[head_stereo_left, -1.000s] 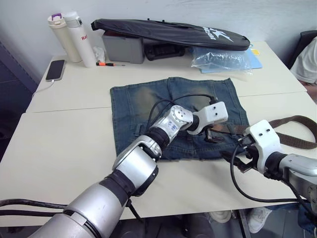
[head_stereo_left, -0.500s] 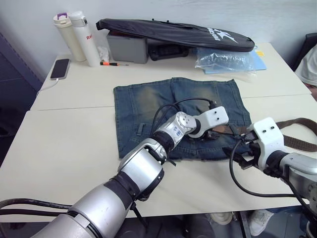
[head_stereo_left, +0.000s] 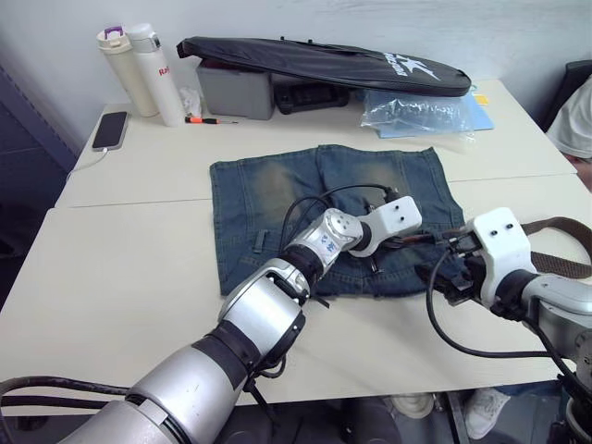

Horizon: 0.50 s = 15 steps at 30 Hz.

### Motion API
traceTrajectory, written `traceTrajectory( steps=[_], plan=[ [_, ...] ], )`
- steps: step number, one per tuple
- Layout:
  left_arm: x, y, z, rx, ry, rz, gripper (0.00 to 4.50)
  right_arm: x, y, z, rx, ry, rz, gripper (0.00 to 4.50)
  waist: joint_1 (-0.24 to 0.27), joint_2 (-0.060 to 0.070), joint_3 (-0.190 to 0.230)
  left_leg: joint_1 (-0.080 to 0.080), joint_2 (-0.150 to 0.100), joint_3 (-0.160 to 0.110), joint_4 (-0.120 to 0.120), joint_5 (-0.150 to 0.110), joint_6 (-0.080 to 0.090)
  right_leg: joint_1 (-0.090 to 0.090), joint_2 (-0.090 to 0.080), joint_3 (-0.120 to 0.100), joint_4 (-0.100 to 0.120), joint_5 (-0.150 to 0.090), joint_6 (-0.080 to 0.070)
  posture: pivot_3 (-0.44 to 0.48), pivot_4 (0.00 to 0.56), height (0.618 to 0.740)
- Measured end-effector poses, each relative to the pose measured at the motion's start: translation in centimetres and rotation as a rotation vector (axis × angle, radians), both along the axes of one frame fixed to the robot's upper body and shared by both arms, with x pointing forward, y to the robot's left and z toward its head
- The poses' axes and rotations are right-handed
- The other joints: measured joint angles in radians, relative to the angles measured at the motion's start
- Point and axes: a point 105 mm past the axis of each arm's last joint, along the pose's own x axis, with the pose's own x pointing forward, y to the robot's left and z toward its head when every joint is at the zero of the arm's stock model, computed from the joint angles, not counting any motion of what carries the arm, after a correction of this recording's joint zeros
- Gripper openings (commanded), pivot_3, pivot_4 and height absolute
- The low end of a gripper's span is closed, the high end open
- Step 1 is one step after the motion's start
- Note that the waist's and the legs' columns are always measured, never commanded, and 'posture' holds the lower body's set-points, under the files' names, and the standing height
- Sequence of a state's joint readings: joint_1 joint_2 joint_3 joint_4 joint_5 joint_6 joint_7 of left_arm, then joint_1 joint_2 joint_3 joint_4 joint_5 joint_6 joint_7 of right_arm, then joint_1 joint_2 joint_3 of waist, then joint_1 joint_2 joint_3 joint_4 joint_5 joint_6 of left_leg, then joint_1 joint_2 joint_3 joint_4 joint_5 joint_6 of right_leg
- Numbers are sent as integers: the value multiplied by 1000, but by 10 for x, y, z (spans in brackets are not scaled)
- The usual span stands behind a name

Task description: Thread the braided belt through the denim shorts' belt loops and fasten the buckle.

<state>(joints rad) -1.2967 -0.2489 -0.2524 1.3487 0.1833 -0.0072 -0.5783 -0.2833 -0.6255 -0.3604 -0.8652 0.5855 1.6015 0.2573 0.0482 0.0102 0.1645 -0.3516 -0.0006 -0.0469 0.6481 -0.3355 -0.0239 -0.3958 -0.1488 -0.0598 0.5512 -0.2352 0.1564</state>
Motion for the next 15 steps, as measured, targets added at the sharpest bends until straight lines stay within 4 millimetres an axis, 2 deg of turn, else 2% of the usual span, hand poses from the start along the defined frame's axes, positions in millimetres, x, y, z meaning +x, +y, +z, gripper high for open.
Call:
traceTrajectory(
  steps=[4, 7, 13, 14, 15],
  plan=[
    [-2, 0, 1, -14, 25, -13, 12, 9, 7, -9, 9, 3, -2, 4500, -1, 2, -1, 0, 0, 0, 0, 1, -2, 0, 0, 0, -1, 0, 0, 0, 150, 740],
    [-2, 1, 1, -26, 46, -12, 12, 17, 6, -28, 1, 47, -31, 4500, -1, 3, -2, 0, 0, 0, 0, 1, -2, 0, 0, 0, -1, 0, 0, 0, 150, 740],
    [-1, 2, 1, -31, 56, -9, 12, 33, -1, -52, 41, 57, -98, 4500, -3, 3, -2, 0, 0, 0, 0, 1, -1, 0, 0, 0, 0, 0, 0, 0, 150, 740],
    [-1, 2, 2, -33, 58, -7, 0, 34, -1, -53, 55, 47, -100, 3969, -5, 3, -2, 0, 0, 0, 0, 1, -2, 0, 0, 0, 0, 0, 0, 0, 150, 740],
    [-1, 3, 2, -33, 60, -6, 0, 36, -2, -55, 67, 37, -105, 3743, -7, 3, -2, 0, 0, 0, 0, 1, -2, 0, 0, 0, 0, 0, 1, 0, 150, 740]
  ],
)
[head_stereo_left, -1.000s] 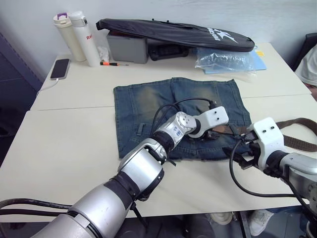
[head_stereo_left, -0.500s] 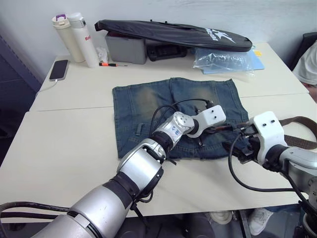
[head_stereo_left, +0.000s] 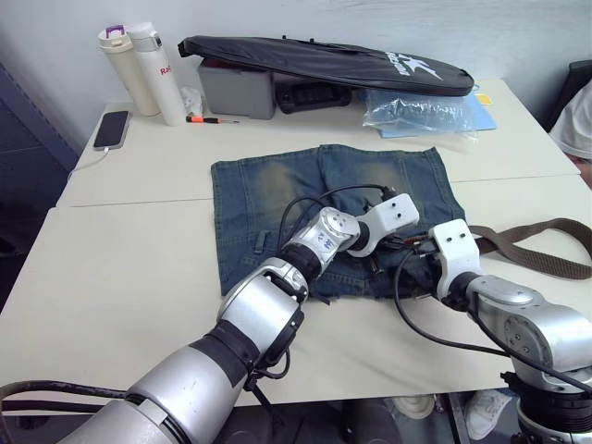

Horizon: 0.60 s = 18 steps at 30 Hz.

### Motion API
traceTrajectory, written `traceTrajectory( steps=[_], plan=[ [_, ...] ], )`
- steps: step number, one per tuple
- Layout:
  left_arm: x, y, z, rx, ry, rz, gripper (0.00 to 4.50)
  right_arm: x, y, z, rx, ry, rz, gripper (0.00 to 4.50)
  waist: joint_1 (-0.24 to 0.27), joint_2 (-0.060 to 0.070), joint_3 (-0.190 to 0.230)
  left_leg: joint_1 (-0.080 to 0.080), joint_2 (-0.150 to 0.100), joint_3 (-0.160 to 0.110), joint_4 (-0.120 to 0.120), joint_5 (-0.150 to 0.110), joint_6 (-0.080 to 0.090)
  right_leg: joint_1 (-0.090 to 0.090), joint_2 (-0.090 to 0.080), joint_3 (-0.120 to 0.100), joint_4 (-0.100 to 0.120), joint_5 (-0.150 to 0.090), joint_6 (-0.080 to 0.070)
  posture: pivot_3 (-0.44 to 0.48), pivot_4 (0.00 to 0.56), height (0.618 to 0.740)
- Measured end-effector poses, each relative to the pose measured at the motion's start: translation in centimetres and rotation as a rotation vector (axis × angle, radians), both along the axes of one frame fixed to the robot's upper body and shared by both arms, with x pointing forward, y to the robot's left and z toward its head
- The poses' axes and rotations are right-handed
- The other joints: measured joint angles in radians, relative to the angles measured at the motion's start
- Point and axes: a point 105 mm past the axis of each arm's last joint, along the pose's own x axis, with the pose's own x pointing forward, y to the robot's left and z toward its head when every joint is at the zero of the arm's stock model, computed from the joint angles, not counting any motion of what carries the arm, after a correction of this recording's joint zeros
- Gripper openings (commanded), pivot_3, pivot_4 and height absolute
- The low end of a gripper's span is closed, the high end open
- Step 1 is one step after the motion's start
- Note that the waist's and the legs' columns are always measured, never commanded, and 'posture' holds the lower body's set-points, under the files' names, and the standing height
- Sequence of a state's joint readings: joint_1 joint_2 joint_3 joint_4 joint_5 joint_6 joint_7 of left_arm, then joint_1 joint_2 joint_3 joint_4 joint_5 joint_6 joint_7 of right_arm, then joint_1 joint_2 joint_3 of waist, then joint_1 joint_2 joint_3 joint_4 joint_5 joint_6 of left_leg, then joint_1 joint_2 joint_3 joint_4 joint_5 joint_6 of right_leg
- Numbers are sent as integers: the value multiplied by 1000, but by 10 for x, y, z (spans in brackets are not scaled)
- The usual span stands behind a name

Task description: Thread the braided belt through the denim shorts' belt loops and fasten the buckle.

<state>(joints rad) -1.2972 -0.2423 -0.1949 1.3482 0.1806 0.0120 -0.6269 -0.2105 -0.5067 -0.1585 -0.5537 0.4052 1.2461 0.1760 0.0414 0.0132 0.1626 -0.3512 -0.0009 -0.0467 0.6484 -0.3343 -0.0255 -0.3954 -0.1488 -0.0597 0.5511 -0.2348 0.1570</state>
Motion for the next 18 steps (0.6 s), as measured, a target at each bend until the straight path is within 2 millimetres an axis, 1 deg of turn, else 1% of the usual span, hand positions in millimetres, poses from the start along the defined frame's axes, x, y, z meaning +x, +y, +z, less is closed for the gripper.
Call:
traceTrajectory(
  steps=[5, 6, 8, 9, 18],
  plan=[
    [0, 0, 1, -11, 12, -1, 0, 1, -9, -7, -2, -17, -39, 1508, -9, -1, 1, 0, 0, 0, 1, 0, 2, 1, 0, 0, 0, 1, 0, 0, 150, 740],
    [0, 0, 1, -13, 14, -1, 0, 1, -11, -7, 1, -19, -47, 833, -11, -2, 1, 1, 0, 0, 1, 0, 2, 1, 0, 0, 0, 1, 0, 0, 150, 740],
    [0, 0, 1, -14, 15, -1, 0, 1, -12, -8, 4, -19, -52, 254, -14, -2, 1, 1, 0, 0, 0, 0, 2, 1, 0, 0, 1, 1, 0, 0, 150, 740],
    [0, 0, 1, -15, 16, -1, 0, 1, -12, -8, 7, -20, -53, 63, -15, -2, 1, 1, 0, 0, 0, 0, 2, 1, 0, 0, 1, 1, 0, 0, 150, 740],
    [0, 0, 3, -26, 29, 0, 0, 0, -12, -9, 25, -23, -65, 63, -16, -1, 1, 1, 0, 0, 0, 0, 2, 1, 0, 0, 0, 2, 0, 0, 150, 740]
  ],
)
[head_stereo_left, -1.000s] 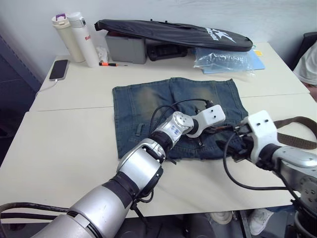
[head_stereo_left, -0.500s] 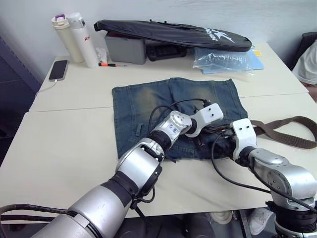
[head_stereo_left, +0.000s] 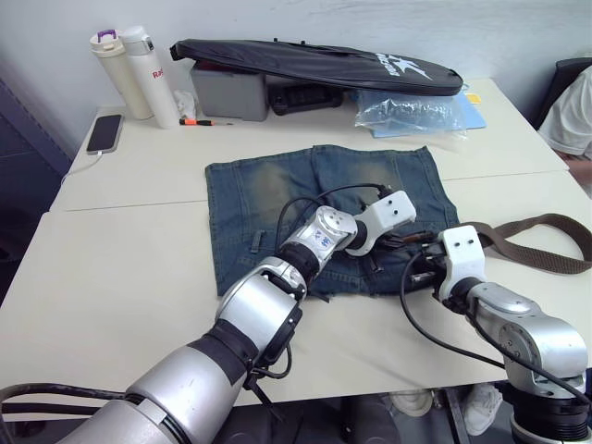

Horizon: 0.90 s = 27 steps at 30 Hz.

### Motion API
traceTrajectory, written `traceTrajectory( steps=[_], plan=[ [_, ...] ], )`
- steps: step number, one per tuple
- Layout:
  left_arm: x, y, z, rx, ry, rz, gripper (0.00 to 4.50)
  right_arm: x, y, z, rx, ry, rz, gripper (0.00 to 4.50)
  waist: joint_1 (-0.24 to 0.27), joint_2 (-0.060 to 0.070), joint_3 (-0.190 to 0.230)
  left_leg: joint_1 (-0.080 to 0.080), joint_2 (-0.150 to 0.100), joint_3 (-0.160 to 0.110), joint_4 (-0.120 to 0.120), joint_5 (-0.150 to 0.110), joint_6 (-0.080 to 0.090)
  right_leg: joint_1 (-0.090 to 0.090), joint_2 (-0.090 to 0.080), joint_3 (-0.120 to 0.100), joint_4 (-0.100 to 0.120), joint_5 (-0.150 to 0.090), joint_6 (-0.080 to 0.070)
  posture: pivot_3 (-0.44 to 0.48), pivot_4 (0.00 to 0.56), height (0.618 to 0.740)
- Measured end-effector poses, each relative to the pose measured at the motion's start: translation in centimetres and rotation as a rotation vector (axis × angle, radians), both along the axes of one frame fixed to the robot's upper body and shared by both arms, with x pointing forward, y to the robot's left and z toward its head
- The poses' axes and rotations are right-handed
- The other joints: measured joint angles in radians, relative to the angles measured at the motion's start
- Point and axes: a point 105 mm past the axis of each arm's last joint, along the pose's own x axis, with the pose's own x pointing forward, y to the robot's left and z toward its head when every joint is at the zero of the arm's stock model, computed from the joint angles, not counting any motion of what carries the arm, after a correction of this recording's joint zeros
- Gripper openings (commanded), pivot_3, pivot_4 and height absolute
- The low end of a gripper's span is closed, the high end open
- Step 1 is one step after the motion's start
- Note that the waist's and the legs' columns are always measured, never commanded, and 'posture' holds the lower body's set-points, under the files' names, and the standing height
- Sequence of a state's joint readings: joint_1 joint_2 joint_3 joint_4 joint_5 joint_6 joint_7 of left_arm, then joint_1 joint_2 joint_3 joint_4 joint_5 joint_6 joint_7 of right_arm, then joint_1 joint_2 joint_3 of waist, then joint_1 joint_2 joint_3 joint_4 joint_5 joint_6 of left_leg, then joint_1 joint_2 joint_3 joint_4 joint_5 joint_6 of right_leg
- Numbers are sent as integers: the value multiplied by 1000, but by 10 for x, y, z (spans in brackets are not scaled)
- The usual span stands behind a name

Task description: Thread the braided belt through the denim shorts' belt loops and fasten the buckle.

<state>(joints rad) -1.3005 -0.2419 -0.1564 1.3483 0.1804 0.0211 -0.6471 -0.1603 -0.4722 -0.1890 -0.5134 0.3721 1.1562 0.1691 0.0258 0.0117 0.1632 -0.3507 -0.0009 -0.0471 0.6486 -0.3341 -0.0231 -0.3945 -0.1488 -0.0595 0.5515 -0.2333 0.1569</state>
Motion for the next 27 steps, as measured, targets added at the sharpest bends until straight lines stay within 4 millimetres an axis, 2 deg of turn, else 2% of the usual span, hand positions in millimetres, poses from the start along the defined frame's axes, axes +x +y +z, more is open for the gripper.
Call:
traceTrajectory(
  steps=[16, 18, 19, 22, 27],
  plan=[
    [0, 1, 3, 11, -9, -15, 0, -2, 2, -4, -11, 13, 8, 63, 0, 0, 0, 0, 0, 0, 0, 0, 0, 0, 0, 0, 0, 0, 0, 0, 150, 740],
    [0, 0, 3, 6, -6, -15, 888, -1, 3, -4, -13, 12, 10, 0, 0, 0, 0, 0, 0, 0, 0, 0, 0, 0, 0, 0, 0, 0, 0, 0, 150, 740],
    [0, 0, 4, 1, -5, -15, 1084, -1, 3, -4, -13, 12, 10, 0, 0, 0, 0, 0, 0, 0, 0, 0, 0, 0, 0, 0, 0, 0, 0, 0, 150, 740],
    [0, -4, 9, -19, -24, -18, 2291, -1, 3, -4, -17, 11, 11, 0, 0, -1, 0, 0, 0, 0, 0, 0, 0, 0, 0, 0, 0, 0, 0, 0, 150, 740],
    [-1, -7, 13, -33, -41, -17, 2291, -2, 4, -4, -19, 13, 14, 0, 0, -1, -1, 0, 0, 0, 0, 0, 0, 0, 0, 0, 0, 0, 0, 0, 150, 740]
  ],
)
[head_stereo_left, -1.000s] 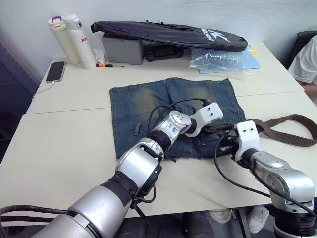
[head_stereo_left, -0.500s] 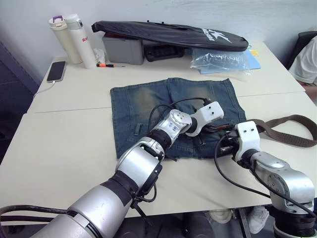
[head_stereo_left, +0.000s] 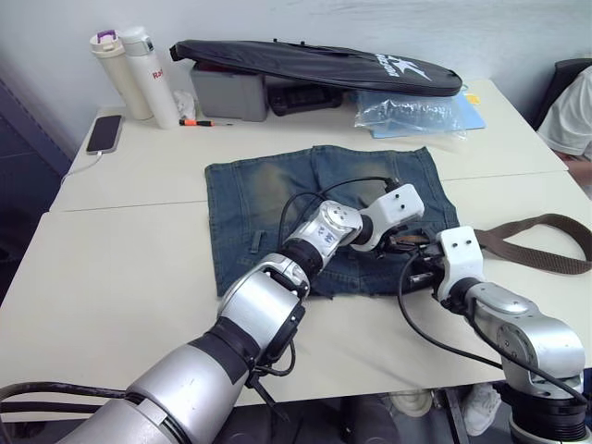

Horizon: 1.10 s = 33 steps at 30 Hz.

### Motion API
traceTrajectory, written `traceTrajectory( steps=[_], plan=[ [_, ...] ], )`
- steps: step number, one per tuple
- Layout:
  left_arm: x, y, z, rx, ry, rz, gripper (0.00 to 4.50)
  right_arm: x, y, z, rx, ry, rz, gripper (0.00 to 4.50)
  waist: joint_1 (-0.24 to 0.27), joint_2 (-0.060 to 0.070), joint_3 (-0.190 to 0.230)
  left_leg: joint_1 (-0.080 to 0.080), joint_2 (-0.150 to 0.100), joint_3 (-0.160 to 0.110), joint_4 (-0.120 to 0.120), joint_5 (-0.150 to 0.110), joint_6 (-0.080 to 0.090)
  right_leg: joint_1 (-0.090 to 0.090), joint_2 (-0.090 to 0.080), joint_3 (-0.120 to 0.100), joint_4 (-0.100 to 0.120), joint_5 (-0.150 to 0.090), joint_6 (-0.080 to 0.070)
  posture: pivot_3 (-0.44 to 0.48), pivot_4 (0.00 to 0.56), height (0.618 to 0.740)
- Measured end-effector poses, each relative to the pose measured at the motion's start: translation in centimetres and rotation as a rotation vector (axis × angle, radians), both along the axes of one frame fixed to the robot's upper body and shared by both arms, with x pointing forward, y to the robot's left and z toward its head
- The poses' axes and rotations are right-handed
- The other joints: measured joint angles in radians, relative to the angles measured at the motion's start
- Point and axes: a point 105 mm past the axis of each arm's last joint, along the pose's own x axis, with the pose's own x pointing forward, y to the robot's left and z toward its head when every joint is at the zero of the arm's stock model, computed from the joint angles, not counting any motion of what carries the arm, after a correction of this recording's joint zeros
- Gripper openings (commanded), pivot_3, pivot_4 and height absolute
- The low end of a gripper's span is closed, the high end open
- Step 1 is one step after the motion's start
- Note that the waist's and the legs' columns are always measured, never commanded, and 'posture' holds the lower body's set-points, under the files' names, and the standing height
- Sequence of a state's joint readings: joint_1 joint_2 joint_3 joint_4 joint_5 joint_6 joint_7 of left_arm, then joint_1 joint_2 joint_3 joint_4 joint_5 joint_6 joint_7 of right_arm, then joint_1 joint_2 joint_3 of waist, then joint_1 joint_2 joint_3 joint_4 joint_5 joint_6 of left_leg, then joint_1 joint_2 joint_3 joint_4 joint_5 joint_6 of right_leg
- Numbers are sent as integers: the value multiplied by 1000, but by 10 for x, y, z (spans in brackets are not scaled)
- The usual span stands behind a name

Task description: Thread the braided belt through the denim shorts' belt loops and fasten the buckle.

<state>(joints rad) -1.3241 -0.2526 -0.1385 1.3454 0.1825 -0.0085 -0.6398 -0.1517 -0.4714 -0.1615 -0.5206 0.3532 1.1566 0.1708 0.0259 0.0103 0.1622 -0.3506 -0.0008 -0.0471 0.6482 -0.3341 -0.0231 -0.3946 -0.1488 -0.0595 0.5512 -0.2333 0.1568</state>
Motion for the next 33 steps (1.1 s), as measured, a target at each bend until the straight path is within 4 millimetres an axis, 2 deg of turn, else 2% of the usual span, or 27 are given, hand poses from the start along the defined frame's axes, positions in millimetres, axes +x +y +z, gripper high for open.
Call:
traceTrajectory(
  steps=[20, 22, 23, 24, 25, 26, 27, 33],
  plan=[
    [4, 0, -4, 70, -94, 17, 2291, -2, 0, 0, -9, -3, -18, 0, 0, 0, 0, 0, 0, 0, 0, 0, 0, 0, 0, 0, -1, 0, 0, 0, 150, 740],
    [4, 0, -4, 70, -96, 19, 1899, -2, 0, 0, -9, -2, -19, 0, 0, 0, 0, 0, 0, 0, 0, 0, 0, 0, 0, 0, -1, 0, 0, 0, 150, 740],
    [4, 1, -4, 79, -103, 20, 1437, -3, 0, 0, -10, -1, -19, 0, 0, 0, 0, 0, 0, 0, 0, 0, 0, 0, 0, 0, -1, 0, 0, 0, 150, 740],
    [4, 1, -5, 83, -107, 20, 1283, -3, 0, 0, -10, -1, -20, 0, 0, 0, 0, 0, 0, 0, 0, 0, 0, 0, 0, 0, -1, 0, 0, 0, 150, 740],
    [4, 1, -5, 92, -112, 18, 737, -3, 0, 0, -11, 0, -20, 0, 0, 0, 0, 0, 0, 0, 0, 0, 0, 0, 0, 0, -1, 0, 0, 0, 150, 740],
    [4, 1, -6, 96, -114, 18, 571, -3, 0, 0, -11, 0, -20, 0, 0, 0, 0, 0, 0, 0, 0, 0, 0, 0, 0, 0, -1, 0, 0, 0, 150, 740],
    [4, 1, -6, 104, -119, 15, 36, -3, 0, 0, -12, -1, -20, 0, 0, 0, 0, 0, 0, 0, 0, 0, 0, 0, 0, 0, -1, 0, 0, 0, 150, 740],
    [4, 1, -7, 111, -126, 7, 36, -2, 0, 1, -13, -5, -20, 0, 0, 0, 0, 0, 0, 0, 0, 0, 0, 0, 0, 0, -1, 0, 0, 0, 150, 740]
  ],
)
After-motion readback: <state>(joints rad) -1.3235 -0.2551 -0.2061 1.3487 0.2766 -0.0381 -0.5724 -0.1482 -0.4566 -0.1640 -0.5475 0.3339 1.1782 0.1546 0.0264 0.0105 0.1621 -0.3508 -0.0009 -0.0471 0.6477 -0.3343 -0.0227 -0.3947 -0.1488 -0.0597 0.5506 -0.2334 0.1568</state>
